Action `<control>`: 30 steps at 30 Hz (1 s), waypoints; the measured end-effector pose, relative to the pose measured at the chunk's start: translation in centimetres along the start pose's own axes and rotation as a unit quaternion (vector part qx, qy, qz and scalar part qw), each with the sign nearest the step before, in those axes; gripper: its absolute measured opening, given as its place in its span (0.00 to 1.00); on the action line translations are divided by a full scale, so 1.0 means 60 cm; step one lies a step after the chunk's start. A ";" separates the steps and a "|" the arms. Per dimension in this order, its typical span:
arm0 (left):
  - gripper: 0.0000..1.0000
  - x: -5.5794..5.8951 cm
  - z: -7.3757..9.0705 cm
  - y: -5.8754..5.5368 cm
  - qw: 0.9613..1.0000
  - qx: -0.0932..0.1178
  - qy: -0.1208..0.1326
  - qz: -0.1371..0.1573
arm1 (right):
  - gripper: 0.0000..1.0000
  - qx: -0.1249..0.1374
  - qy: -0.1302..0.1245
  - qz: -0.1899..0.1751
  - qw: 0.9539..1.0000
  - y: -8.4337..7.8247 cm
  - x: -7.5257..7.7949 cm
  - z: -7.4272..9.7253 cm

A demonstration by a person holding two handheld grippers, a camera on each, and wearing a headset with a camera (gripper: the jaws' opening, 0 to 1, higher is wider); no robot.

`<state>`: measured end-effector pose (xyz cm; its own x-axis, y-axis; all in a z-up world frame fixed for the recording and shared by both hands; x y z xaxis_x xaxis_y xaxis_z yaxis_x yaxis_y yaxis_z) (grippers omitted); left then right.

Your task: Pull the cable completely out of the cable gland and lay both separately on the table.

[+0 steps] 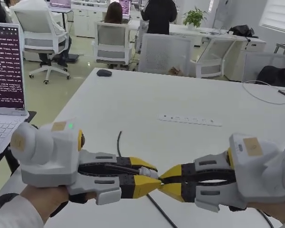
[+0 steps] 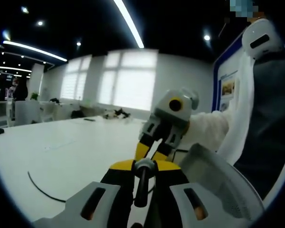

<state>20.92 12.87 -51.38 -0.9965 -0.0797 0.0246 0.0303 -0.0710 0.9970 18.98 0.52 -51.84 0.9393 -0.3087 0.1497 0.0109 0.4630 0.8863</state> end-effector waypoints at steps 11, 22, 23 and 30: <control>0.16 0.001 0.000 0.001 1.000 0.002 0.003 0.002 | 0.04 -0.003 0.002 0.007 1.000 -0.007 0.000 0.000; 0.16 -0.007 0.009 0.009 1.000 0.021 0.018 0.011 | 0.04 -0.023 -0.011 -0.005 1.000 -0.032 0.017 0.014; 0.16 -0.007 0.010 0.010 0.999 0.023 0.019 0.011 | 0.04 -0.026 -0.012 -0.006 1.000 -0.036 0.019 0.016; 0.16 -0.012 0.012 0.010 0.999 0.024 0.028 0.015 | 0.04 -0.046 -0.017 -0.015 0.999 -0.059 0.026 0.021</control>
<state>21.59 13.59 -50.74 -0.9892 -0.1372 0.0517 0.0551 -0.0211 0.9983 19.97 -2.65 -54.21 0.9258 -0.3516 0.1391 0.0727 0.5266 0.8470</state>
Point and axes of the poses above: the centre of the closed fingertips' face, and the gripper's own axes: z roughly backward along the fingers, x roughly to its right, y roughly out of its top, the point moved 7 cm from there along z, roughly backward along the fingers, and after that the axes turned 8 degrees about -z, right-handed, at the moved point
